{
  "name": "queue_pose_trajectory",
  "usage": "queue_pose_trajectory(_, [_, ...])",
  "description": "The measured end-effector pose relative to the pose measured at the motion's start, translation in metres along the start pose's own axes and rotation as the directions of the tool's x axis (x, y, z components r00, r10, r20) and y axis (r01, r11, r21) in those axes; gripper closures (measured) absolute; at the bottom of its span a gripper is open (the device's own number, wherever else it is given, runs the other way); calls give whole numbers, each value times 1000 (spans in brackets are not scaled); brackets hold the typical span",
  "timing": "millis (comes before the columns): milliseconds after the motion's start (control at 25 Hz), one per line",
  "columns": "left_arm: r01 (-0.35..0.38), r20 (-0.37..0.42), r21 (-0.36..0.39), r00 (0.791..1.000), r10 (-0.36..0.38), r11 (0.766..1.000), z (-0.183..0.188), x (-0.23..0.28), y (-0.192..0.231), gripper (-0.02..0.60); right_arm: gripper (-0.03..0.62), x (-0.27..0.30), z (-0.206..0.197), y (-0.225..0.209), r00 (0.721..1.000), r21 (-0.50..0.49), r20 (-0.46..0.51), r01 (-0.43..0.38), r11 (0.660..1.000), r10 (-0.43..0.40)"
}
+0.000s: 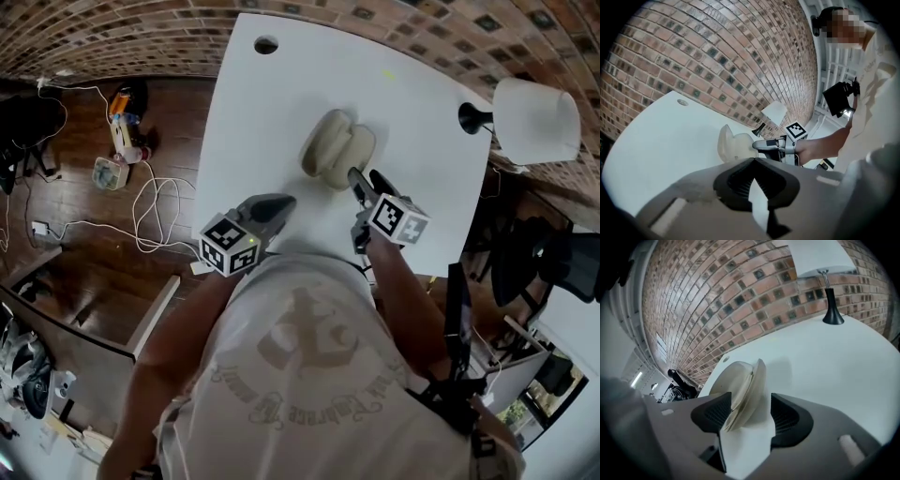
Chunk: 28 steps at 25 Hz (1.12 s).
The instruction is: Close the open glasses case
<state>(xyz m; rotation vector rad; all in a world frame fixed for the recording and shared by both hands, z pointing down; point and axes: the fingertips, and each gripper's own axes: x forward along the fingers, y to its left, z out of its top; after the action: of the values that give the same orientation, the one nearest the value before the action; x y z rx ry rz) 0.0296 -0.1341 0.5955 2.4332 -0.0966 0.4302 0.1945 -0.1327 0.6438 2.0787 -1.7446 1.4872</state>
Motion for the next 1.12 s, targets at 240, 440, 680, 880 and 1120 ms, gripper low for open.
queue_pose_trajectory(240, [36, -37, 9, 999, -35, 999, -1, 7, -5, 578, 348, 16, -20, 1, 997, 100, -65, -26, 995, 32])
queue_pose_trajectory(440, [35, -34, 27, 999, -35, 999, 8, 6, -7, 578, 469, 11, -12, 1, 997, 119, -21, -65, 991, 68])
queue_pose_trajectory(680, [30, -9, 25, 1000, -30, 999, 5, 2, -14, 578, 482, -8, -5, -7, 998, 26, -35, -60, 998, 61])
queue_pose_trajectory(880, [20, 20, 19, 1000, -20, 1000, -4, -2, -22, 578, 477, -29, -14, 0, 996, -135, -86, -50, 990, 39])
queue_pose_trajectory(1120, [-17, 64, 23, 998, 15, 1000, -4, -19, -25, 578, 453, -36, -23, 34, 990, -432, -136, -90, 897, 34])
